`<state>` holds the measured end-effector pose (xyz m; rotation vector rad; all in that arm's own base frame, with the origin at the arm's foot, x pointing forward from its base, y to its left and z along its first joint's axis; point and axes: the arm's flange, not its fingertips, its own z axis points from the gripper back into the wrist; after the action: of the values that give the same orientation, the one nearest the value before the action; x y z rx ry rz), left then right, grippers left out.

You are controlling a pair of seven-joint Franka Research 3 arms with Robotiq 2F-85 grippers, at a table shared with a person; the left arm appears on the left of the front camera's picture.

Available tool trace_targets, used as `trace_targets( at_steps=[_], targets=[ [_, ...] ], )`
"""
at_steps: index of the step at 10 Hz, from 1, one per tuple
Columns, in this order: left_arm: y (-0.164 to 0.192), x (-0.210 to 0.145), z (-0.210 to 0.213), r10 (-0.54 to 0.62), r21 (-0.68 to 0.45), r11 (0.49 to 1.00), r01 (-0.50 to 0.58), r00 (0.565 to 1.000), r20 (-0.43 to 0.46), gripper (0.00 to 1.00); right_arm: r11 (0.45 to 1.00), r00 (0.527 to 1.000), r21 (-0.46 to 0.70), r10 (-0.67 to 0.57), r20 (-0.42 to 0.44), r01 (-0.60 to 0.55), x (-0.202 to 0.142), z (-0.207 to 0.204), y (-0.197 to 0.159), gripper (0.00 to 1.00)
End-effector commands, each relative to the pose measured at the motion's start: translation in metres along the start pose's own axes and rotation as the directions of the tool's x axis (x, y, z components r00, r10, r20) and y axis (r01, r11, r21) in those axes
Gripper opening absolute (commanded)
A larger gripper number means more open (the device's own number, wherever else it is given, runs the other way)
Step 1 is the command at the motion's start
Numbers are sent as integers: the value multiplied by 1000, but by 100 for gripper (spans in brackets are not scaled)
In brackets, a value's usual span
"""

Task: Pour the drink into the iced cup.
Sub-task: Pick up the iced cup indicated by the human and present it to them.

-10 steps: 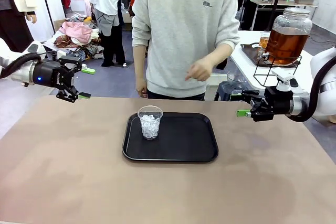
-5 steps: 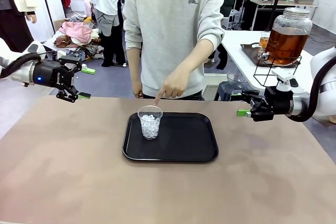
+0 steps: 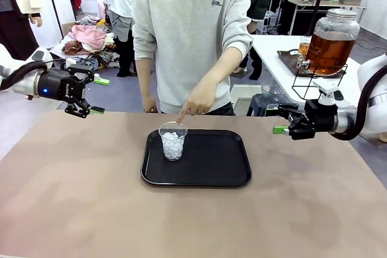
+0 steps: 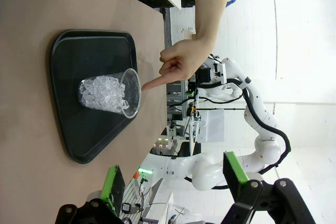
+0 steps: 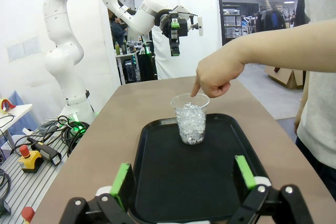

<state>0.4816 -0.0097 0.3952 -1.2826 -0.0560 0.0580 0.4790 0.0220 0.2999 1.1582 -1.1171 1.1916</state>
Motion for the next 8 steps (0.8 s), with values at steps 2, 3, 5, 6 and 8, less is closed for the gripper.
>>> trace_targets(
  at_steps=[2,3,5,6,8],
  targets=[
    [0,0,0,-1,0,1000,1,1000,-1,100,1000,1000,-2,5,-1,-5,2,-1,-1,100],
    [0,0,0,-1,0,1000,1,1000,-1,100,1000,1000,-2,5,-1,-5,2,-1,-1,100],
    [0,0,0,-1,0,1000,1,1000,-1,100,1000,1000,-2,5,-1,-5,2,-1,-1,100],
    [0,0,0,-1,0,1000,1,1000,-1,100,1000,1000,-2,5,-1,-5,2,-1,-1,100],
    [0,0,0,-1,0,1000,1,1000,-1,100,1000,1000,-2,5,-1,-5,2,-1,-1,100]
  ],
)
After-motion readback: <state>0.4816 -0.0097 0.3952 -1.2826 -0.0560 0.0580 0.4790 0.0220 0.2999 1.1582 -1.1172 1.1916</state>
